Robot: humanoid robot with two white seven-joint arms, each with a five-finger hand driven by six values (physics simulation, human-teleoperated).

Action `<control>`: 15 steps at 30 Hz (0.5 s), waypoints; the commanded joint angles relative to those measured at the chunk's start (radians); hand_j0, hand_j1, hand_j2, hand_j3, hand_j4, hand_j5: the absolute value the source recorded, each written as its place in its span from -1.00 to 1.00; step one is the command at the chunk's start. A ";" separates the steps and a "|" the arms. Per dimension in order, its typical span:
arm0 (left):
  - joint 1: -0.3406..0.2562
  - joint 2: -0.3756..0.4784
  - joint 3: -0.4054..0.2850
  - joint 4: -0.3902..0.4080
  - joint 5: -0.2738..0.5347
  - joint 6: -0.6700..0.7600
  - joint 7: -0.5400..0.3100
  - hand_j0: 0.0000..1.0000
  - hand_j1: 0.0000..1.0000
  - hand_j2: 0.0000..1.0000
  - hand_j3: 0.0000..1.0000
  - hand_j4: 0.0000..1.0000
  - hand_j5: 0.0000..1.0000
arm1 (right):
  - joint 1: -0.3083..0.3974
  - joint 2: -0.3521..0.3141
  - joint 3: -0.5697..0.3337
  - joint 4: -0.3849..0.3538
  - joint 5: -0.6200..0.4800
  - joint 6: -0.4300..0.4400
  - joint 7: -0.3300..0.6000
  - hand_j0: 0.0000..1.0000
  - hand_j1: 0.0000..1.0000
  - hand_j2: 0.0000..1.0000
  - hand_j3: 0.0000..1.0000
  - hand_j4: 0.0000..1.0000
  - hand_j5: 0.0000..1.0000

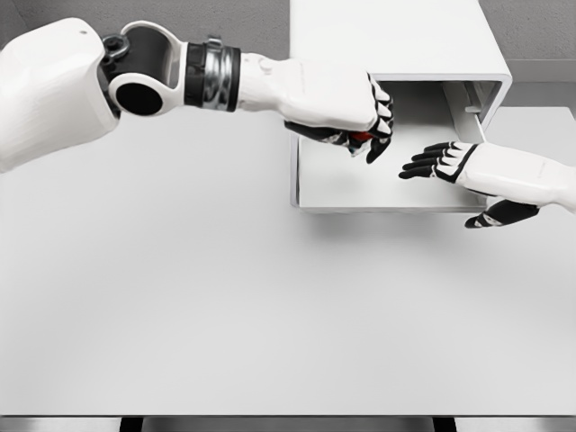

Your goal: Slide open multi-storey tabletop storage cabinets and put open load switch and slide close multi-storey tabletop storage cabinets

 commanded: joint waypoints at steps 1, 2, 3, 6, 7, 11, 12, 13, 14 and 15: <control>-0.005 -0.026 -0.027 0.036 0.005 0.002 0.002 -0.23 -0.23 -0.23 -0.23 -0.23 -0.23 | 0.000 -0.003 0.000 -0.001 -0.008 0.002 -0.002 1.00 1.00 1.00 1.00 1.00 1.00; -0.005 -0.030 -0.029 0.042 0.005 0.002 0.002 -0.23 -0.23 -0.23 -0.23 -0.23 -0.23 | 0.000 -0.003 0.000 -0.001 -0.008 0.002 -0.002 1.00 1.00 1.00 1.00 1.00 1.00; -0.008 -0.032 -0.029 0.044 0.005 0.002 0.002 -0.23 -0.23 -0.23 -0.23 -0.23 -0.23 | 0.000 -0.003 0.000 -0.002 -0.008 0.002 -0.001 1.00 1.00 1.00 1.00 1.00 1.00; -0.015 -0.043 -0.028 0.065 0.005 0.002 0.002 -0.23 -0.23 -0.23 -0.23 -0.23 -0.23 | 0.000 -0.003 0.000 -0.002 -0.008 0.002 -0.002 1.00 1.00 1.00 1.00 1.00 1.00; -0.015 -0.050 -0.029 0.076 0.005 0.002 0.002 -0.23 -0.23 -0.23 -0.23 -0.23 -0.23 | 0.000 -0.003 0.000 -0.004 -0.008 0.002 -0.002 1.00 1.00 1.00 1.00 1.00 1.00; -0.020 -0.081 -0.029 0.099 0.005 0.002 0.002 -0.23 -0.23 -0.23 -0.23 -0.23 -0.23 | 0.000 -0.003 0.000 -0.004 -0.008 0.002 -0.002 1.00 1.00 1.00 1.00 1.00 1.00; -0.021 -0.087 -0.029 0.108 0.005 0.002 0.002 -0.23 -0.23 -0.23 -0.23 -0.23 -0.23 | 0.000 -0.003 0.000 -0.004 -0.010 0.002 -0.002 1.00 1.00 1.00 1.00 1.00 1.00; -0.021 -0.089 -0.029 0.113 0.005 0.002 0.002 -0.23 -0.23 -0.23 -0.23 -0.23 -0.23 | 0.000 -0.003 0.000 -0.004 -0.010 0.002 -0.002 1.00 1.00 1.00 1.00 1.00 1.00; -0.028 -0.093 -0.029 0.116 0.005 0.002 0.002 -0.23 -0.23 -0.23 -0.23 -0.23 -0.23 | 0.000 -0.003 0.000 -0.004 -0.010 0.002 -0.002 1.00 1.00 1.00 1.00 1.00 1.00; -0.029 -0.099 -0.029 0.122 0.005 0.002 0.002 -0.23 -0.23 -0.23 -0.23 -0.23 -0.23 | 0.000 -0.003 0.000 -0.004 -0.010 0.002 -0.002 1.00 1.00 1.00 1.00 1.00 1.00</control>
